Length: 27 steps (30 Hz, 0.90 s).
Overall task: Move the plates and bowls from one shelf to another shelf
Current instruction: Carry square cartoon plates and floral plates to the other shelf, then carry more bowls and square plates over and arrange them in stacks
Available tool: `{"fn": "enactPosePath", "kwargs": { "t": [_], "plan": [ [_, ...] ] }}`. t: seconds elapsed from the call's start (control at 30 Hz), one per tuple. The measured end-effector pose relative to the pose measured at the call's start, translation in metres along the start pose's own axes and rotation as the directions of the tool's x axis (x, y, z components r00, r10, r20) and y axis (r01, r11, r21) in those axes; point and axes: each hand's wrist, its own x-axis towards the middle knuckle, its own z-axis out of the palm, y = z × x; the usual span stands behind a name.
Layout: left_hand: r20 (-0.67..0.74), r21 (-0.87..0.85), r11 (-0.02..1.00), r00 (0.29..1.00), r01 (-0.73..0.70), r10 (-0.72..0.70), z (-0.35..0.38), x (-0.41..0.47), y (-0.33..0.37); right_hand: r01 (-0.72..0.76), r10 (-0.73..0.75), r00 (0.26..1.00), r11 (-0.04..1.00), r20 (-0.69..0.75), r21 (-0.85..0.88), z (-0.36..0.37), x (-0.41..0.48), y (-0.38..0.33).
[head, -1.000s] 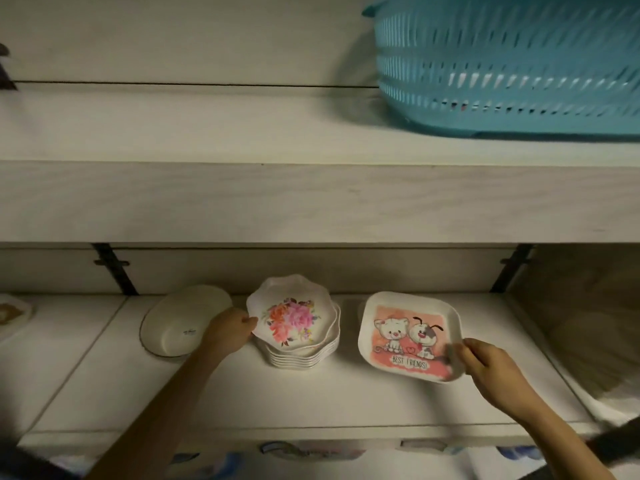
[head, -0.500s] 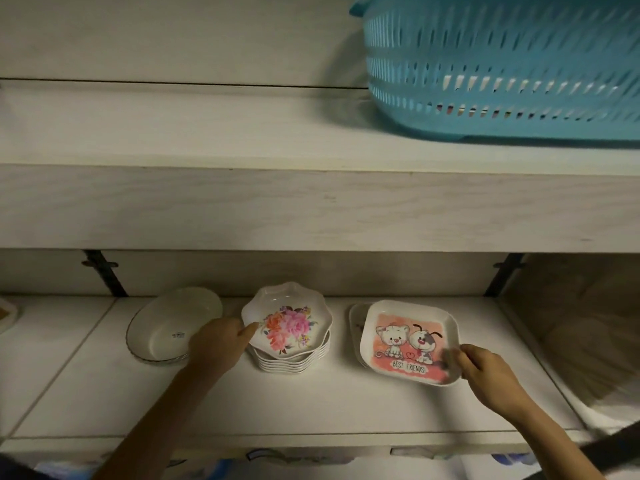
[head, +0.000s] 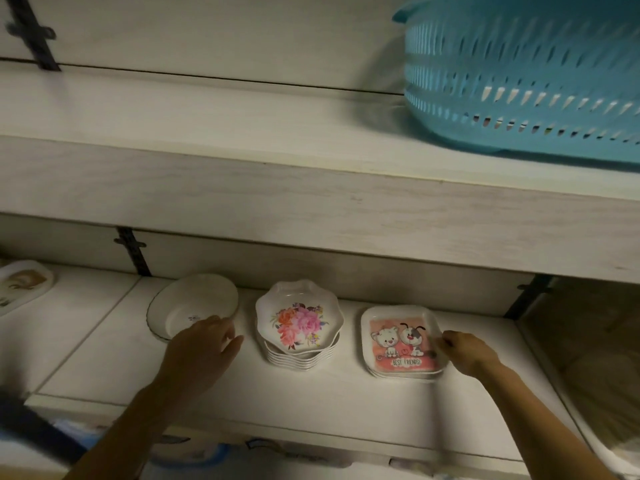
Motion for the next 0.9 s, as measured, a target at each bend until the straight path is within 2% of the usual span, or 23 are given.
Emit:
{"fn": "enactPosePath", "kwargs": {
  "t": [0.17,0.27,0.33,0.43,0.57,0.73,0.83,0.9],
  "plan": [
    [0.019,0.013,0.999,0.999,0.031,-0.031,-0.006,-0.012,-0.007,-0.079,0.082,0.997,0.984,0.012,-0.161,0.007,0.002,-0.003],
    [0.03,0.047,0.998,0.999,0.043,-0.044,-0.008,-0.014,-0.012,-0.102,0.088,0.993,0.975,-0.078,-0.199,0.01,-0.005,-0.01],
    [0.04,0.052,0.998,0.998,0.045,-0.047,-0.009,-0.015,-0.014,-0.076,0.053,0.988,0.984,-0.145,-0.16,0.006,-0.013,-0.022],
    [0.021,0.036,0.999,0.999,0.037,-0.038,-0.011,-0.017,-0.016,0.049,-0.073,0.982,0.989,-0.172,-0.14,-0.005,-0.027,-0.044],
    [-0.005,0.025,0.998,0.998,0.063,-0.063,-0.02,-0.024,-0.02,0.251,-0.286,0.945,0.946,-0.161,-0.205,-0.022,-0.054,-0.084],
    [-0.044,0.007,0.988,0.987,0.154,-0.154,-0.036,-0.049,-0.037,0.458,-0.483,0.865,0.87,-0.135,-0.182,-0.025,-0.088,-0.139],
    [-0.081,-0.041,0.973,0.97,0.226,-0.229,-0.052,-0.07,-0.048,0.587,-0.601,0.794,0.798,-0.095,-0.139,-0.021,-0.104,-0.173],
    [-0.101,-0.084,0.955,0.951,0.284,-0.291,-0.064,-0.084,-0.064,0.655,-0.67,0.733,0.742,-0.117,-0.142,-0.014,-0.114,-0.199]
  ]
}}
